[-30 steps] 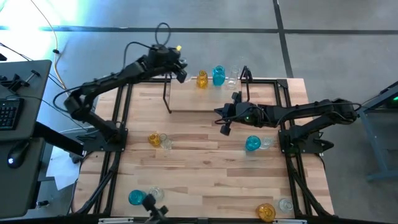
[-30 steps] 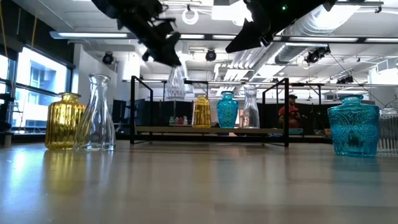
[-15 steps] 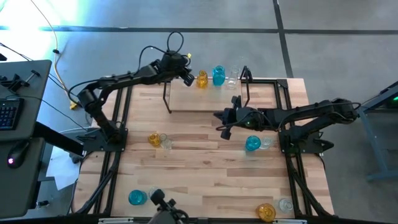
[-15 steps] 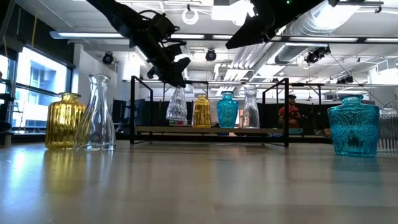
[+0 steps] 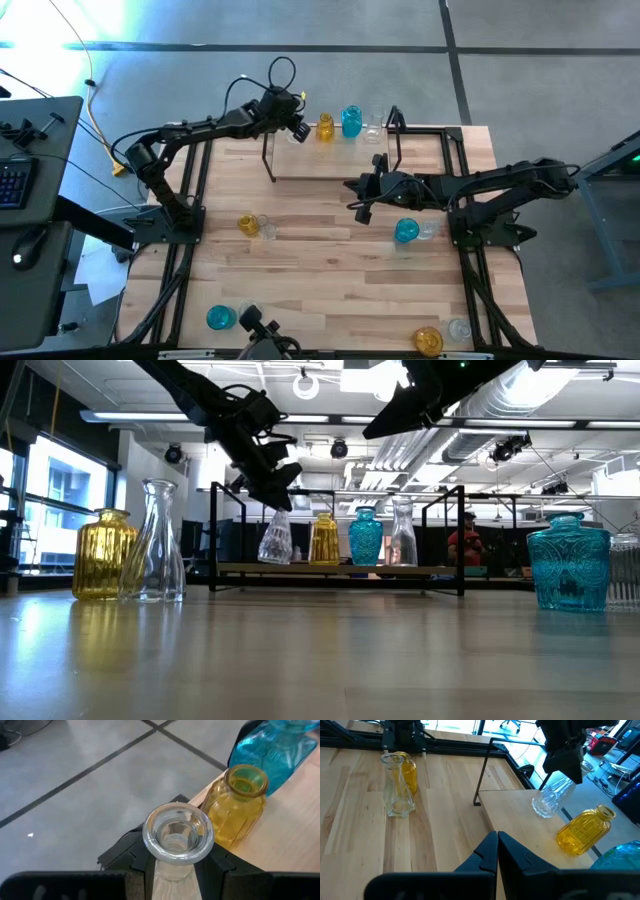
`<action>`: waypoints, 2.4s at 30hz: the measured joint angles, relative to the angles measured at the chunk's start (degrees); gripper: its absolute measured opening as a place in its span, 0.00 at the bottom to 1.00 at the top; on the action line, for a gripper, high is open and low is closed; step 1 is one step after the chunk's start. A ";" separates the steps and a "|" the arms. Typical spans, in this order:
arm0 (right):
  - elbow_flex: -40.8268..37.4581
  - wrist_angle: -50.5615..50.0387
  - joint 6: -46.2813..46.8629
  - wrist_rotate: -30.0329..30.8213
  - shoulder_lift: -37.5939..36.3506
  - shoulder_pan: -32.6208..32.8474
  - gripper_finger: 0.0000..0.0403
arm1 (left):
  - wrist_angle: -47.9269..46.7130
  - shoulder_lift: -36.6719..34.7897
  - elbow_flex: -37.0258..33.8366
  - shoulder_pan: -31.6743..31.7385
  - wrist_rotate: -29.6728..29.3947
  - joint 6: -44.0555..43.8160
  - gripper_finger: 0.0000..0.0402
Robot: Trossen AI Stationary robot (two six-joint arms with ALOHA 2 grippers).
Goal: Sort vases onto shelf
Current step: Put the transparent vase on the shelf
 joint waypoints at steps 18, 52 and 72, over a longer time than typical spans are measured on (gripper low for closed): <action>0.00 0.00 0.41 0.00 0.00 0.00 0.00 | 3.28 0.00 -0.04 0.39 1.48 -0.61 0.22; 0.00 0.00 0.25 0.00 0.02 0.00 0.00 | 4.44 1.55 -0.09 0.74 1.28 2.65 0.40; 0.00 0.00 0.96 -0.04 0.01 -0.01 0.00 | 1.07 -7.54 0.02 -1.11 2.70 7.05 0.30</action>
